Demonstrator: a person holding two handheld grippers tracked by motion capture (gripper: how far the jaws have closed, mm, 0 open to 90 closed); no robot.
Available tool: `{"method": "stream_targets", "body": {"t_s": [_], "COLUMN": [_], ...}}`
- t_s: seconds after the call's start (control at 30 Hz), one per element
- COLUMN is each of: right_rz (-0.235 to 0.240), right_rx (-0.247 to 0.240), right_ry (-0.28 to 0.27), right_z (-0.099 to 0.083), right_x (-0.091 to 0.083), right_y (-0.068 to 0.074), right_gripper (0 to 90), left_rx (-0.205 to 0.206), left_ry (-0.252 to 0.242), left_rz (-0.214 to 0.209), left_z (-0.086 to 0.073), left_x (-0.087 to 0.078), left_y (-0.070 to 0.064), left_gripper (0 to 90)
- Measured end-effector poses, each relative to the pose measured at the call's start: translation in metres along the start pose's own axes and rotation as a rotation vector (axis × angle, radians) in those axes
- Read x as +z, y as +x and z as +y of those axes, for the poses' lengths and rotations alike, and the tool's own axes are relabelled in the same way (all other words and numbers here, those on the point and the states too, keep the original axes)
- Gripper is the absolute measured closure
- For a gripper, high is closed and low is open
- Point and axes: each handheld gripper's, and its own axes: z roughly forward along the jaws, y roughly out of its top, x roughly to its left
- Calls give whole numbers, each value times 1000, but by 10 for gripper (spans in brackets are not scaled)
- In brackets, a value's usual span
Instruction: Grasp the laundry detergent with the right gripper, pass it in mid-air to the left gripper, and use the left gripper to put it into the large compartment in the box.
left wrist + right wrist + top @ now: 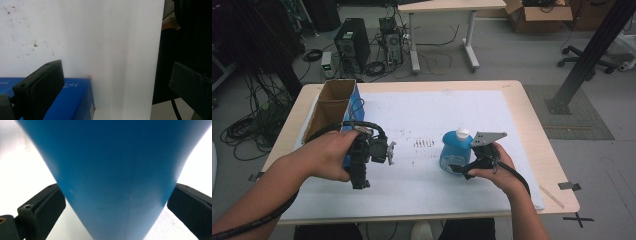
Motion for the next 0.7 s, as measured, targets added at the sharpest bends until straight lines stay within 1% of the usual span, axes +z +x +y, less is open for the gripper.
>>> {"method": "stream_targets", "body": {"t_s": [0.17, 0.4, 0.47, 0.63, 0.7], "right_rz": [1, -7, -6, -23, -28], "right_rx": [0, 12, 16, 18, 19], "right_ry": [-16, -25, -27, -44, -54], "right_z": [1, -4, -5, -6, -6], "right_x": [1, 3, 4, 4, 3], "right_y": [0, 2, 2, 4, 3], "right_gripper": [17, 20, 30, 47, 69], "left_rx": [-4, -5, -4, -5, -6], "left_ry": [1, 2, -1, 0, 0], "left_rz": [3, 5, 6, 6, 6], "left_z": [-1, -2, -2, -2, -2], "left_x": [-1, -2, -1, -1, -1], "left_y": [-1, -3, -3, -3, -3], "left_gripper": [2, 2, 2, 2, 2]}}
